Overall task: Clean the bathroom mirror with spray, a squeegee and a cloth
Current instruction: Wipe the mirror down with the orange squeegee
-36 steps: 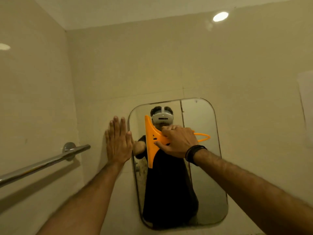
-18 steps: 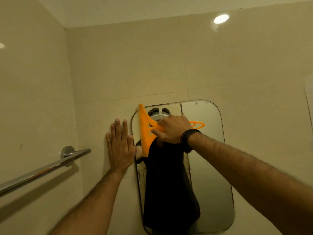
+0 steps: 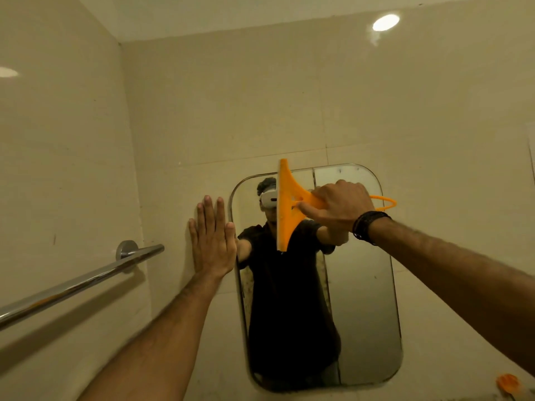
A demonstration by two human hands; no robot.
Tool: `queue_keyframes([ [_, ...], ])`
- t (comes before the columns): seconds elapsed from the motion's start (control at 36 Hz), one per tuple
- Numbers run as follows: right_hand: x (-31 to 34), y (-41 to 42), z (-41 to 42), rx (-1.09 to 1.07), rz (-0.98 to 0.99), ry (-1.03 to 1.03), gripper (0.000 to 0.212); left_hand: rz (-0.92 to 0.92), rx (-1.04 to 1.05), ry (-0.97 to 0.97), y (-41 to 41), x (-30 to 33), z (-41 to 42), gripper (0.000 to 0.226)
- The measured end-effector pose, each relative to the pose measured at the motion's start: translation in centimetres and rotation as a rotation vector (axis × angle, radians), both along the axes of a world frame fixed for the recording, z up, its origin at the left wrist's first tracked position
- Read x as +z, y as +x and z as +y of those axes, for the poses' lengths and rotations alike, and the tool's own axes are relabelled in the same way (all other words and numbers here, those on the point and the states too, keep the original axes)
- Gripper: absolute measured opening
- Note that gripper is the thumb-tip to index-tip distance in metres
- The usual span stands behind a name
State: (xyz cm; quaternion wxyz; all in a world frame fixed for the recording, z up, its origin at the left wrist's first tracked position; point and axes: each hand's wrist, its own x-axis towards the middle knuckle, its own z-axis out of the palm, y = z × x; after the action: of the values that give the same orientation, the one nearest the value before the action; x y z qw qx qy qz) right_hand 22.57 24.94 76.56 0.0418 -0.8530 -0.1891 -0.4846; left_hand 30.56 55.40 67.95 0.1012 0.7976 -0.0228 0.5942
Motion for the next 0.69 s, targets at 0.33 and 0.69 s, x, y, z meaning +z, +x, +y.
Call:
queue_keyframes([
  [0.33, 0.9, -0.8, 6.1, -0.047, 0.007, -0.182, 0.056, 0.077, -0.040, 0.043, -2.0, 0.0, 0.0, 0.063],
  [0.69, -2.4, 0.0, -7.3, -0.258, 0.052, -0.083, 0.072, 0.057, -0.020, 0.039, -0.6, -0.1, 0.2, 0.063],
])
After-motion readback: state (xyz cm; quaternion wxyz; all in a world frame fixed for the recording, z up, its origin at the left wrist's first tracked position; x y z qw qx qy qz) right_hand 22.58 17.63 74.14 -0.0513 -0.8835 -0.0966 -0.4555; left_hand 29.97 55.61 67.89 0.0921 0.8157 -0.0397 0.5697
